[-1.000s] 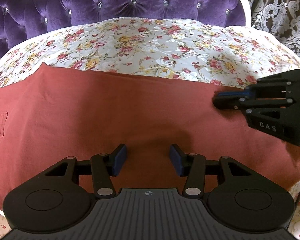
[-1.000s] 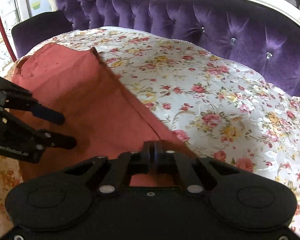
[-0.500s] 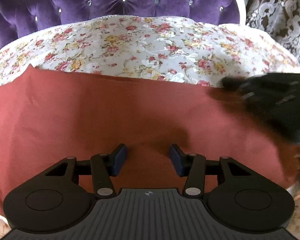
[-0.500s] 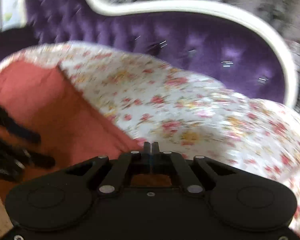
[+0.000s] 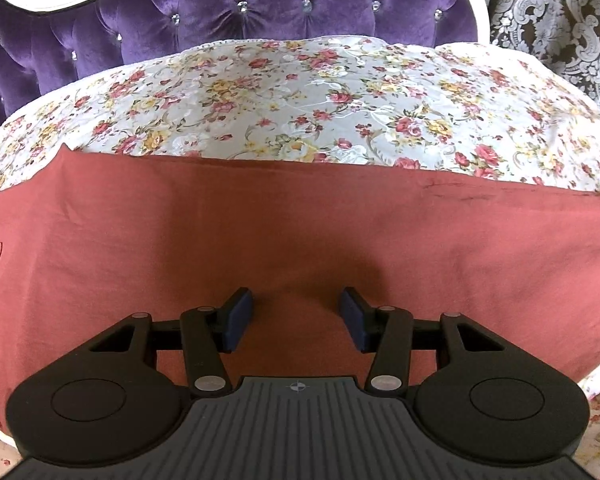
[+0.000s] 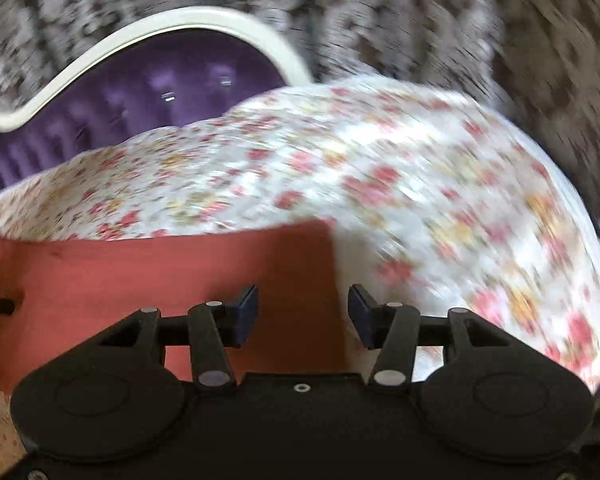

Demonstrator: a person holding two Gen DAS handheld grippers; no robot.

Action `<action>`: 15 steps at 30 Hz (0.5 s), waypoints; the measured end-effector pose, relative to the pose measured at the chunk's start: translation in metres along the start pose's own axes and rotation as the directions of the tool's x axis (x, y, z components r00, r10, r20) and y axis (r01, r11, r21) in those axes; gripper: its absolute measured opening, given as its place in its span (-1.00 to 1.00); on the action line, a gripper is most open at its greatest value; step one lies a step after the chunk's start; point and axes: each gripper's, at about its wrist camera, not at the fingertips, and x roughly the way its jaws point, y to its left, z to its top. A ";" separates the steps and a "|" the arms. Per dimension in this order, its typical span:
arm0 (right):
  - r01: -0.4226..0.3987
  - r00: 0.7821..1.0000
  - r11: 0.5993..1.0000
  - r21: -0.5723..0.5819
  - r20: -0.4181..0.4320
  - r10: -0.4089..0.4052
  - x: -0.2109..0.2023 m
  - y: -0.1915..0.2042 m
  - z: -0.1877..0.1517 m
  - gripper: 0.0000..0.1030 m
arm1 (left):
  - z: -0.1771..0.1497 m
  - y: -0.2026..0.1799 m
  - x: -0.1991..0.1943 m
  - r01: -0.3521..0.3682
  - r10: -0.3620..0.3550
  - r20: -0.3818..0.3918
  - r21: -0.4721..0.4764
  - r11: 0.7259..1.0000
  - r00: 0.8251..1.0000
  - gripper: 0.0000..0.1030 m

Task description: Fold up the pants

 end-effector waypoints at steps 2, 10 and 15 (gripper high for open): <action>-0.003 1.000 0.999 0.043 -0.009 0.003 0.001 -0.012 -0.003 0.13 | 0.000 0.000 0.000 0.000 0.000 -0.003 -0.004 1.000 1.000 -0.06; -0.197 0.979 0.974 0.113 -0.035 0.202 0.011 -0.020 -0.001 0.01 | 0.001 -0.002 0.000 -0.014 0.014 -0.006 -0.004 1.000 1.000 -0.06; -0.286 0.951 0.938 0.196 -0.060 0.302 0.013 -0.022 -0.007 -0.70 | 0.005 -0.005 -0.002 -0.018 0.018 -0.016 0.000 1.000 1.000 -0.09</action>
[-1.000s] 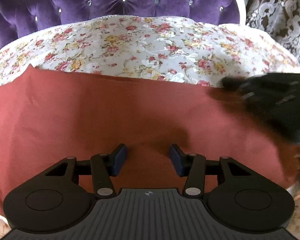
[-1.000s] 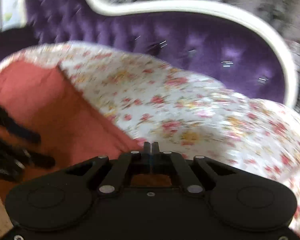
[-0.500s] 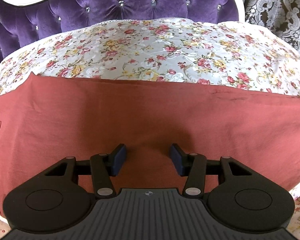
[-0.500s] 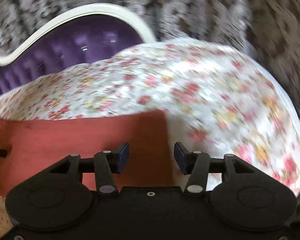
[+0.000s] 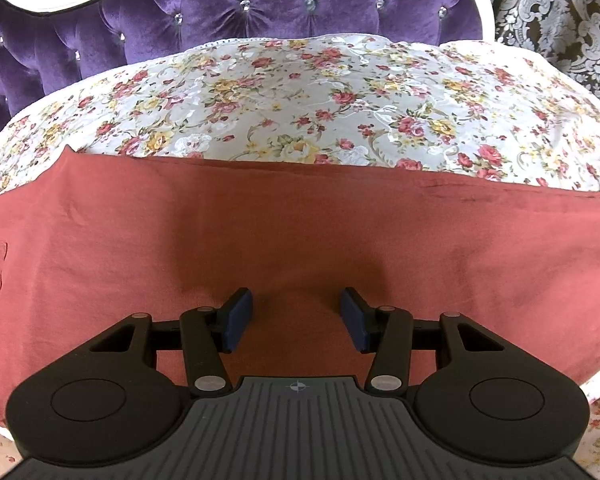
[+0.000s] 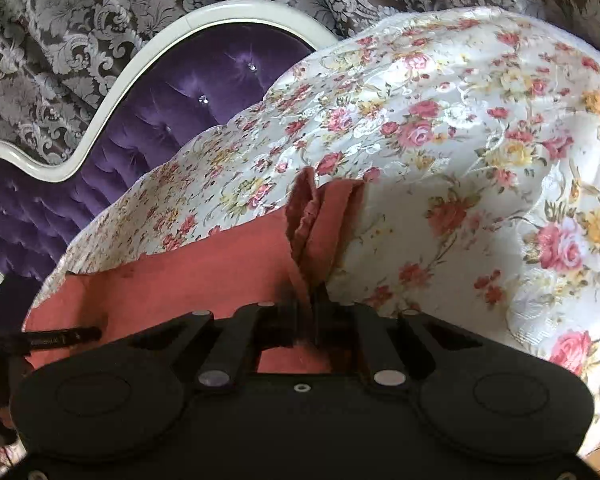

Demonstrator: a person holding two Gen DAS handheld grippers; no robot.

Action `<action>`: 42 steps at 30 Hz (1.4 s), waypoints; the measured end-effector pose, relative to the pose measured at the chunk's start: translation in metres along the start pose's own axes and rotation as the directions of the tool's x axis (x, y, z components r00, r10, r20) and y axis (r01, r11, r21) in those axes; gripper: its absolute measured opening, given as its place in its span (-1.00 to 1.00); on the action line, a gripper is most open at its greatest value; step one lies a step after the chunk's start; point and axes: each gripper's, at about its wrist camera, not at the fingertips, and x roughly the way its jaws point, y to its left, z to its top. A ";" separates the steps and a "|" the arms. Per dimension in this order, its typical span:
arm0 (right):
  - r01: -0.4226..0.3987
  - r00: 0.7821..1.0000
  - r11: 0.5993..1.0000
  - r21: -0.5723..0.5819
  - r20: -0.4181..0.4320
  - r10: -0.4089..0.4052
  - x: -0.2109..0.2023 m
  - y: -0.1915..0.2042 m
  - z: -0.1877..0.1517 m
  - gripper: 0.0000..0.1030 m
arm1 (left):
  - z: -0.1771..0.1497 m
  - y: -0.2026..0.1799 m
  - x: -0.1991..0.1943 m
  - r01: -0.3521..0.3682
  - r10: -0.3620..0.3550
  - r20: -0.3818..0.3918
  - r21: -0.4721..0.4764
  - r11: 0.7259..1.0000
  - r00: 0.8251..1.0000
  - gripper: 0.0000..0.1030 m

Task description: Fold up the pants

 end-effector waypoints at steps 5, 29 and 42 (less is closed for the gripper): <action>0.019 0.998 1.000 -0.012 0.066 -0.018 -0.019 0.015 -0.004 -0.71 | 0.018 -0.016 -0.002 0.057 -0.057 0.018 0.005 0.998 0.998 -0.09; -0.071 0.993 0.996 0.046 0.094 0.067 -0.055 0.086 0.035 -0.70 | -0.005 -0.035 -0.025 0.069 -0.076 0.051 0.121 0.990 0.996 -0.07; -0.187 0.981 0.978 -0.093 0.029 0.190 -0.012 0.236 0.031 -0.69 | -0.029 0.058 -0.041 0.026 -0.026 0.080 0.002 1.000 0.996 -0.05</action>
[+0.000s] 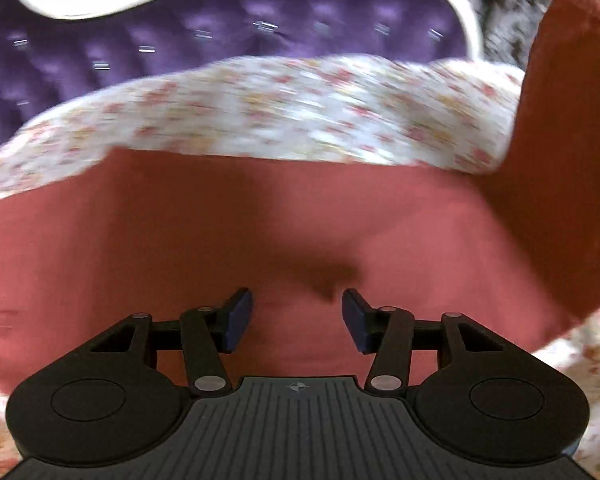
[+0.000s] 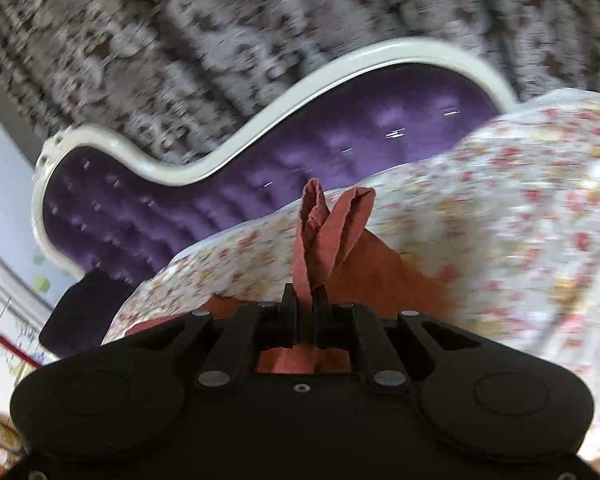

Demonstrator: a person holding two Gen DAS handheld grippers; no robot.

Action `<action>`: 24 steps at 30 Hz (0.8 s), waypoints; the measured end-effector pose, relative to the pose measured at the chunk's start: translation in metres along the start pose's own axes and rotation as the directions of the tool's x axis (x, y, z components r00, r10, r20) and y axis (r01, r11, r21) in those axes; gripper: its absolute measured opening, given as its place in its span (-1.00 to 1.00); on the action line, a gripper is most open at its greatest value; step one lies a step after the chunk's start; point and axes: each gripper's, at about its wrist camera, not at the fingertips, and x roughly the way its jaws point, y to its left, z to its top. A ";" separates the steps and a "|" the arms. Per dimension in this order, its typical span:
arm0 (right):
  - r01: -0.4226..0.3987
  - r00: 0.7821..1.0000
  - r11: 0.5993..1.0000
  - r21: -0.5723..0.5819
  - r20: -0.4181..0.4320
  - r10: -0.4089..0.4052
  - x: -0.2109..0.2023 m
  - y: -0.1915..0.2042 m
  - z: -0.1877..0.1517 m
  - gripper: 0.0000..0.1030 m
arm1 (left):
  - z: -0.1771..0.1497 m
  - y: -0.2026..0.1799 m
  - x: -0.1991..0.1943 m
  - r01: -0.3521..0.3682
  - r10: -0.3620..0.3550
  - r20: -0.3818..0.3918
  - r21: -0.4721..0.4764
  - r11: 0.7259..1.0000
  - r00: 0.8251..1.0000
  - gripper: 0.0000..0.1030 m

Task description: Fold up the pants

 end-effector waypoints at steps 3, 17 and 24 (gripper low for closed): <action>-0.052 0.998 0.999 -0.012 -0.038 0.052 0.034 0.030 -0.011 -0.69 | -0.004 0.040 -0.011 -0.064 0.065 0.028 -0.049 0.997 0.997 -0.05; -0.115 0.970 0.988 -0.105 -0.228 0.089 0.186 0.125 -0.091 -0.69 | -0.037 0.174 -0.029 -0.203 0.204 -0.025 -0.274 0.940 0.979 -0.05; -0.082 0.968 0.967 -0.243 -0.249 0.019 0.223 0.146 -0.127 -0.37 | -0.041 0.188 -0.030 -0.204 0.202 -0.038 -0.305 0.930 0.979 -0.05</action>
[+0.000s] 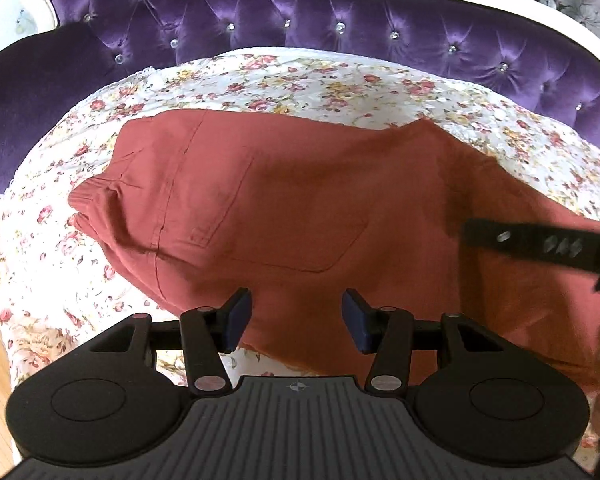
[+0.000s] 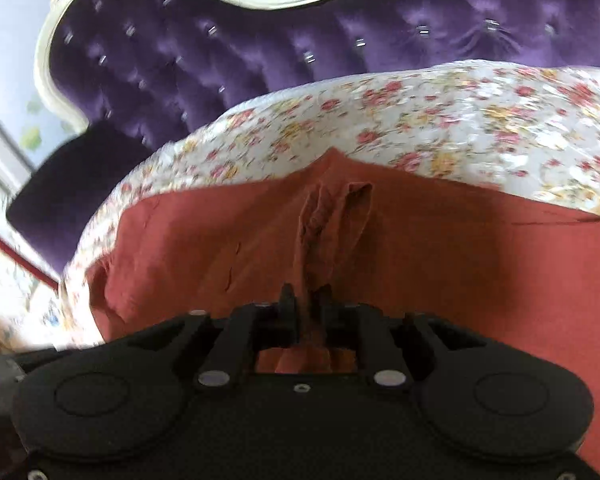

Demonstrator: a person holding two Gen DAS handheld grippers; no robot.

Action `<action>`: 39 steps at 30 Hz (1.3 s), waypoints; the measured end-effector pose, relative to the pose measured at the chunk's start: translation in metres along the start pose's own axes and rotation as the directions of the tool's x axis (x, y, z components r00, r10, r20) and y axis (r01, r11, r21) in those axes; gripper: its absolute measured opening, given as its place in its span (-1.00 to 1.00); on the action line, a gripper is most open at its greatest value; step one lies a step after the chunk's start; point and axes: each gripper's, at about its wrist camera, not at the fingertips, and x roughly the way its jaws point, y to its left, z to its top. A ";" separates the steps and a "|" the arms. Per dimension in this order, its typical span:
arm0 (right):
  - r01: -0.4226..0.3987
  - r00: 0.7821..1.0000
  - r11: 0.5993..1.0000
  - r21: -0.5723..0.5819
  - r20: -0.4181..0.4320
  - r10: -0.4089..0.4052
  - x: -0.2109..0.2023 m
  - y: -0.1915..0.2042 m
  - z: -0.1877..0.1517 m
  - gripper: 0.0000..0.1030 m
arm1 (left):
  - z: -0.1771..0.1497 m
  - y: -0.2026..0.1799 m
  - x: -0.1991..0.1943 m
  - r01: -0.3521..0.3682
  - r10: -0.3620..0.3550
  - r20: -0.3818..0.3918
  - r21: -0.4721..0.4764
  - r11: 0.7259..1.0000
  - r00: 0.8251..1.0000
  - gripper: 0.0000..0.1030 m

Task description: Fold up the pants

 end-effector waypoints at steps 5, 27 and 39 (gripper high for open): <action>-0.083 0.993 0.997 0.009 0.084 0.082 -0.021 -0.006 -0.005 -0.07 | 0.002 -0.005 -0.013 0.018 -0.018 0.034 0.017 1.000 0.999 -0.05; 0.309 0.945 0.950 0.053 0.096 -0.313 -0.102 -0.110 -0.066 -0.05 | 0.020 -0.059 0.045 0.103 -0.099 -0.049 0.097 0.990 0.994 0.11; 0.322 0.941 0.947 -0.008 0.111 -0.319 -0.091 -0.107 -0.071 -0.04 | 0.018 -0.062 0.043 0.157 -0.153 -0.044 0.126 0.980 0.987 -0.35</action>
